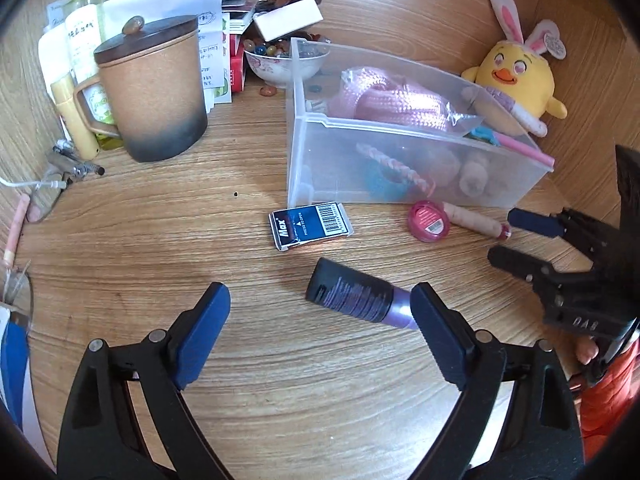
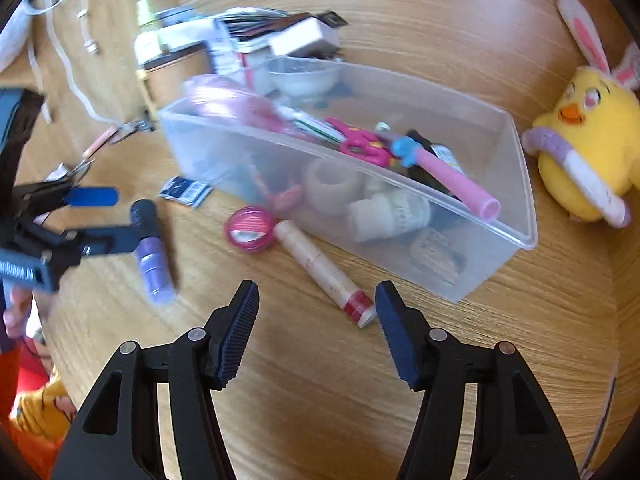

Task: Organize objects
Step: 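Move the left gripper toward the black-purple tube while the right grasps the beige concealer tube, then grasp the black-purple tube with the left gripper while the right holds the concealer, then place the black-purple tube and concealer into the clear box and release both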

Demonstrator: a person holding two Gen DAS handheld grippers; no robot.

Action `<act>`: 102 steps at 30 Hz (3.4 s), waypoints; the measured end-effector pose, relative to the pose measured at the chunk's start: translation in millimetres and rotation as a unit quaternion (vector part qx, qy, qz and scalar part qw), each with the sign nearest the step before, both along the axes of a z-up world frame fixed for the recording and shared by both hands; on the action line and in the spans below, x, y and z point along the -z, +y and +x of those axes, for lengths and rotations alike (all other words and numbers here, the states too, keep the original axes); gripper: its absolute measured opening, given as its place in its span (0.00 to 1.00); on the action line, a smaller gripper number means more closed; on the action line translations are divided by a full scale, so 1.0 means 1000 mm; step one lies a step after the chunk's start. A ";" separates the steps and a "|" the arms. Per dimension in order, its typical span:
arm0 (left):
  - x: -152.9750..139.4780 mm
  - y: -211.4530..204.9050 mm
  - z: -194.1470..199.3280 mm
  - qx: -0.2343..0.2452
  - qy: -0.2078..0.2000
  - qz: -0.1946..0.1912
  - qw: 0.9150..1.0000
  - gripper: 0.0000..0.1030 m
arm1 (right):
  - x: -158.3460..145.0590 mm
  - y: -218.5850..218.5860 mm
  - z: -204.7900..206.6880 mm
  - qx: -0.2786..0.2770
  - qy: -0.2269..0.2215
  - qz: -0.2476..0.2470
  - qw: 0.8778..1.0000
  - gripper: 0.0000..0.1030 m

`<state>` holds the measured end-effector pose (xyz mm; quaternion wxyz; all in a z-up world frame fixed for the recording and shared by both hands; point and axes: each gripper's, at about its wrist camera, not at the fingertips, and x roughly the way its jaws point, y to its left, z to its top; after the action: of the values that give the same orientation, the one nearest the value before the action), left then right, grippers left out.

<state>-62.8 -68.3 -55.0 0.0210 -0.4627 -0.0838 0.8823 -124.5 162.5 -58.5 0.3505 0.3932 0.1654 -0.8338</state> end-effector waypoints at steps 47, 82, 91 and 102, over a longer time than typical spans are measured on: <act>-0.008 0.051 -0.003 0.131 0.013 -0.089 0.987 0.91 | 0.011 0.019 0.046 -0.025 -0.026 -0.001 0.999 0.14; -0.009 0.059 0.031 0.130 0.040 -0.069 0.988 0.24 | -0.013 -0.003 0.048 -0.021 0.008 -0.029 0.999 0.14; -0.052 0.067 0.022 0.129 0.106 -0.046 0.985 0.24 | -0.048 0.002 0.047 -0.005 0.041 -0.068 0.997 0.14; -0.090 0.057 -0.015 0.109 0.149 -0.001 0.983 0.24 | -0.077 0.019 0.023 0.030 0.069 -0.097 0.992 0.14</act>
<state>-77.7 -11.8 34.8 0.1288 -0.3321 -0.0281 0.9340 -101.7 182.0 18.2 0.3496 0.3040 0.0956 -0.8810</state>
